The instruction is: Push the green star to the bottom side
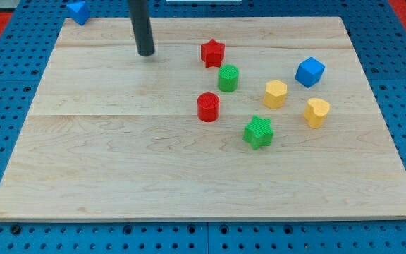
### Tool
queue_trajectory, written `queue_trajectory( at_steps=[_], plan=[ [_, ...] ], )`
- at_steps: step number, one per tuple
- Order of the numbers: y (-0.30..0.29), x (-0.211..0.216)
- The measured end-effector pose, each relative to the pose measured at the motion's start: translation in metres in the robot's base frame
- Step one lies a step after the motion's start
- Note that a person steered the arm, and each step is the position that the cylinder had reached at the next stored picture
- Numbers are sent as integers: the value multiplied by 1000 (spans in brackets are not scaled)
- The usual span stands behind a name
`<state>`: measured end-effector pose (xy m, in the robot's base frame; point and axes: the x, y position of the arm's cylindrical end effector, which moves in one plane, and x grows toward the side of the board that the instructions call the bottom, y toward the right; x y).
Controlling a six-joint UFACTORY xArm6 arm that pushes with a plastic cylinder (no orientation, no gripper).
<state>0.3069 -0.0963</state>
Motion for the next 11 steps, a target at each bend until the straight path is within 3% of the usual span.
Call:
queue_trajectory(
  at_steps=[1,2,3,4,6,9,11],
  plan=[
    [40,47],
    [124,73],
    [162,103],
    [166,125],
    [166,128],
    [171,193],
    [246,221]
  ],
)
